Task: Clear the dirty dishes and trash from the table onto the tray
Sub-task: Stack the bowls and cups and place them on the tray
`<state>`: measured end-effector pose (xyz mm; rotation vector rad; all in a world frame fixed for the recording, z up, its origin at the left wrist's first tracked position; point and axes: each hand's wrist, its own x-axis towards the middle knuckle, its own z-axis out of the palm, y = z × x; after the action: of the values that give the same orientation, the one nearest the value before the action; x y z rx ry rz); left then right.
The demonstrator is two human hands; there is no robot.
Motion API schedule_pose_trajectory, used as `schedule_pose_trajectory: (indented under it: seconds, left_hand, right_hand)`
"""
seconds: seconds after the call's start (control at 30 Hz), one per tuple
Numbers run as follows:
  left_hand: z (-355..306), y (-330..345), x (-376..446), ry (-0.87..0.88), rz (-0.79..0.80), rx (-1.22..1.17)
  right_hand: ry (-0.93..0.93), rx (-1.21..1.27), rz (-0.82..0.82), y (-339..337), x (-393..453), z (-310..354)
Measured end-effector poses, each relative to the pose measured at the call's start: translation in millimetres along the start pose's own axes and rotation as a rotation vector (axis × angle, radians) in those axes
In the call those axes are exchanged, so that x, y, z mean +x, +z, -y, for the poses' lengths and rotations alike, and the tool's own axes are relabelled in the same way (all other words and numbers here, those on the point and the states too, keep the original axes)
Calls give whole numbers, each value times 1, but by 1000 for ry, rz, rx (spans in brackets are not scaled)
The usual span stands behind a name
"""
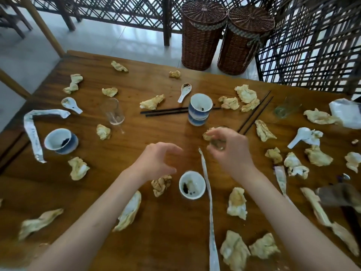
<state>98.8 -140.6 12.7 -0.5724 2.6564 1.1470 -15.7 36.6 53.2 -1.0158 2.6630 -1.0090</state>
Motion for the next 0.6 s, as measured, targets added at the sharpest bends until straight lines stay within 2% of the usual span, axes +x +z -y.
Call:
schedule_pose_trajectory:
  seconds: [0.13,0.37,0.47,0.6]
  left_hand:
    - [-2,24,-30,-8,34,13]
    - [-1,48,-52,-20,-24,166]
    - [-1,54,-55,0,-96,154]
    - [-1,58,-53,25,-162,146]
  right_hand:
    - [56,1,218,17,-43,-10]
    - [178,-16,362,37,-87,-29]
    - [195,-37,371,44,-93,-33]
    - [144,-37,286,46,-94,-32]
